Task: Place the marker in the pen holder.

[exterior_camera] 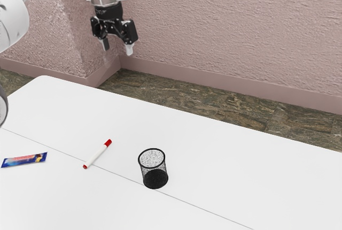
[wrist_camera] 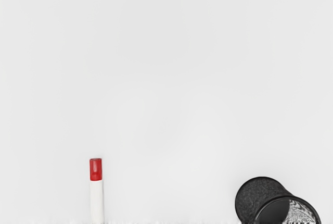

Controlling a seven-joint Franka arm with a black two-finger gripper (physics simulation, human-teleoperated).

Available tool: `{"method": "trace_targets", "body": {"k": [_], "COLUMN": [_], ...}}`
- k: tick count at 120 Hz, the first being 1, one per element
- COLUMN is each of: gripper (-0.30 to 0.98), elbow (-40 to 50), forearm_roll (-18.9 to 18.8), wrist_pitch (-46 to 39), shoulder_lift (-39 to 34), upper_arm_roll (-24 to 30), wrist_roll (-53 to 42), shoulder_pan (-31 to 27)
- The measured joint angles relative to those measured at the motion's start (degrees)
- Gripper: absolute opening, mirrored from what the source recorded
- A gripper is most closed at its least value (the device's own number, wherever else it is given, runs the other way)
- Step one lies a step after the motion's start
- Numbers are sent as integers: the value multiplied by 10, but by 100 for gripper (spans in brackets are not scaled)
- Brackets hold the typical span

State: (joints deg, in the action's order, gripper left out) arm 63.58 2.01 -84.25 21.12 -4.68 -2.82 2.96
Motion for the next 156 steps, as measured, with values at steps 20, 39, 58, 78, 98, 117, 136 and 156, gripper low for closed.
{"method": "trace_targets", "body": {"k": [20,39,58,78,98,117,136,156], "gripper": [68,68,68,68,68,68,68,68], "elbow": [-3,-3,-1,9,131,260,293,411], "forearm_roll": [3,2,2,3,1,-1,-2,-13], "wrist_pitch": [14,3,-67,-134,-185,-255,-285,-354], "shoulder_lift": [3,27,112,174,136,89,104,62], "upper_arm_roll": [-1,-6,-40,-42,-47,-28,-27,-28], "wrist_roll": [-14,-25,-33,-40,-47,-51,-60,-75], "shoulder_pan": [0,1,-10,-27,-51,-51,-51,-51]}}
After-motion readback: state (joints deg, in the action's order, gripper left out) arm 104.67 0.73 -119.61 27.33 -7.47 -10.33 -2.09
